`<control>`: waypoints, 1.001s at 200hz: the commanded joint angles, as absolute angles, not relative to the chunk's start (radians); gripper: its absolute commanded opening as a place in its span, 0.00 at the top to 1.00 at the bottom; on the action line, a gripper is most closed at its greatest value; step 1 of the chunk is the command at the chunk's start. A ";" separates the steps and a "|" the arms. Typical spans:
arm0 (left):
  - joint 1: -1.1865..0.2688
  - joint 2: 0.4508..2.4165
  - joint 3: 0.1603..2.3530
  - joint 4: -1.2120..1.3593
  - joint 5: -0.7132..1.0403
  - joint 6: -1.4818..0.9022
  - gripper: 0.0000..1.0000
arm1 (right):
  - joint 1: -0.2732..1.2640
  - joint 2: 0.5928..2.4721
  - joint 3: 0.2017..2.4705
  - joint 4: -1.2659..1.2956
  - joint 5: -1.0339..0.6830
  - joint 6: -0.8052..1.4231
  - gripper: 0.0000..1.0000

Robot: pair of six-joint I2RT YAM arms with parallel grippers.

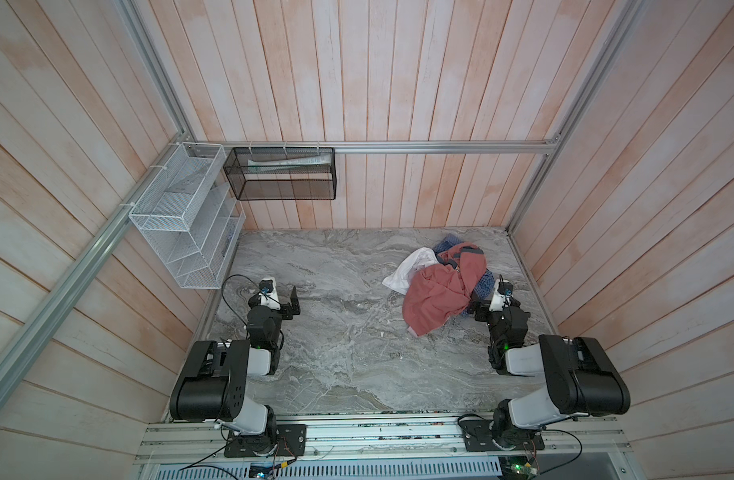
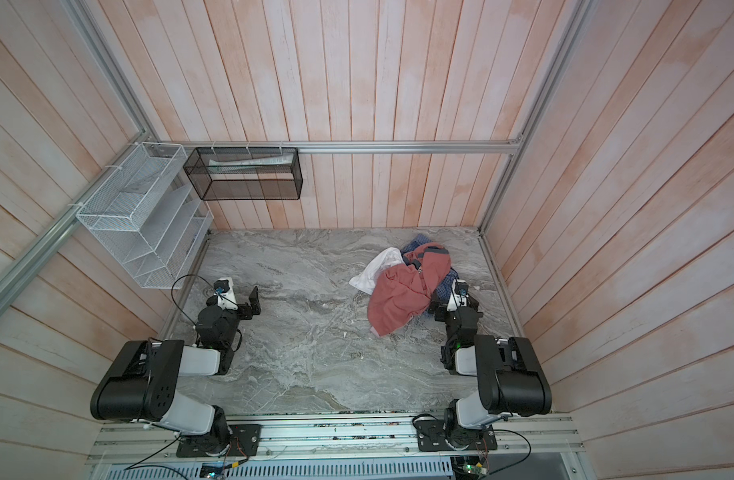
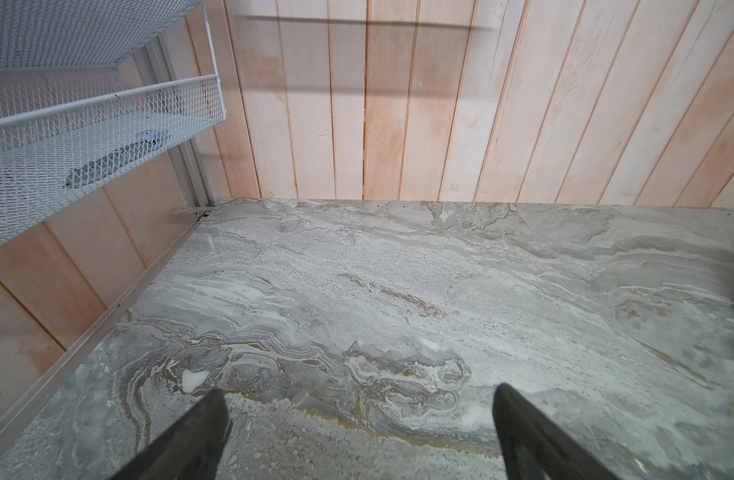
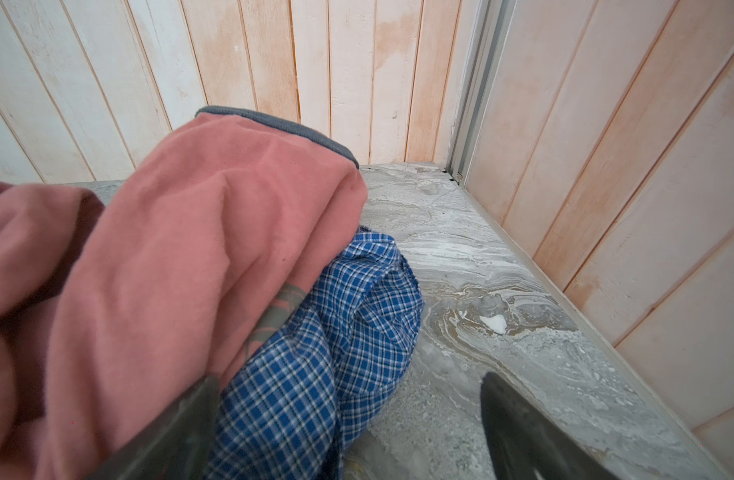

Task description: Pick out a specific cloth from the pile

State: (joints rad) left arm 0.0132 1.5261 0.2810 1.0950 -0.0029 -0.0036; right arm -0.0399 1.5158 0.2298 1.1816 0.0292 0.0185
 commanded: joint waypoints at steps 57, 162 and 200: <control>0.017 1.542 0.298 1.091 0.012 -0.008 0.00 | -0.034 1.524 0.250 1.202 0.041 0.025 0.02; -0.003 1.194 0.548 0.418 -0.012 -0.223 0.00 | -0.156 1.055 0.416 0.440 -0.001 0.416 0.05; -0.124 1.117 0.559 0.326 -0.033 -0.239 0.00 | -0.156 0.949 0.485 0.080 -0.042 0.568 0.05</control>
State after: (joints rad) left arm -0.0696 1.1385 0.5552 0.4568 -0.0208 -0.1932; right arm -0.1539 0.9932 0.4690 0.3931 0.0059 0.4290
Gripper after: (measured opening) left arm 0.999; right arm 0.950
